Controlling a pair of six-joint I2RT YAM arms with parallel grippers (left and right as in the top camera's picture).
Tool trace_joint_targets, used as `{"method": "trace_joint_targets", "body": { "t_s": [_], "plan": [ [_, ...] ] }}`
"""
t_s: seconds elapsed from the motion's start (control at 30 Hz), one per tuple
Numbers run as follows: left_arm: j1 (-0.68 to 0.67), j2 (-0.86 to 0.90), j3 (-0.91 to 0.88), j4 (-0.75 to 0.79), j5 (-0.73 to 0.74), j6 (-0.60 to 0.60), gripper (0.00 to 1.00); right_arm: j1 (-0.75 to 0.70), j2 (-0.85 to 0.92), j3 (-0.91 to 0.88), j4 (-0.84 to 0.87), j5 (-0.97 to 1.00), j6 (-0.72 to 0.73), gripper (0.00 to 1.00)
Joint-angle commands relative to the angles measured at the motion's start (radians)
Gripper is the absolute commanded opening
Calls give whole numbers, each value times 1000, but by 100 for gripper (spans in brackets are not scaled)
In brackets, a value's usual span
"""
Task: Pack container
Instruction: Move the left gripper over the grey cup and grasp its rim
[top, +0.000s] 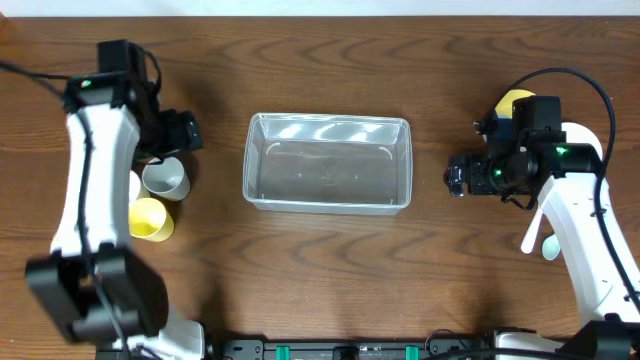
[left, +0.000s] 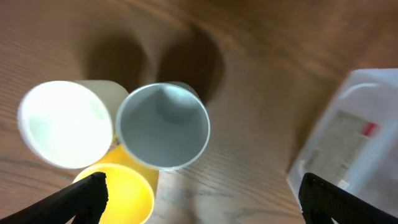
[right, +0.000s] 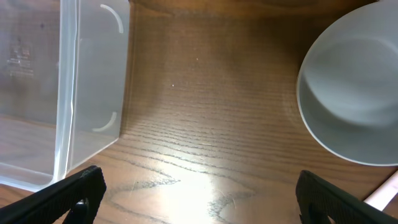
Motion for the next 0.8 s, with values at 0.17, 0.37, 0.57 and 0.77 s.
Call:
{"method": "trace_joint_targets", "body": {
  "t_s": [0.17,0.37,0.57,0.77],
  "plan": [
    [1,187,2,-2,-5,-12,98,-6,3,20,-2,-15,14,99],
    [1,271,2,10,-5,-12,92,-6,3,20,-3,-14,13,99],
    [1,291,2,14,-5,-12,56,-6,3,20,-3,-15,14,98],
    [1,291,2,16,-5,-12,24,-6,3,20,-3,-15,14,98]
  ]
}}
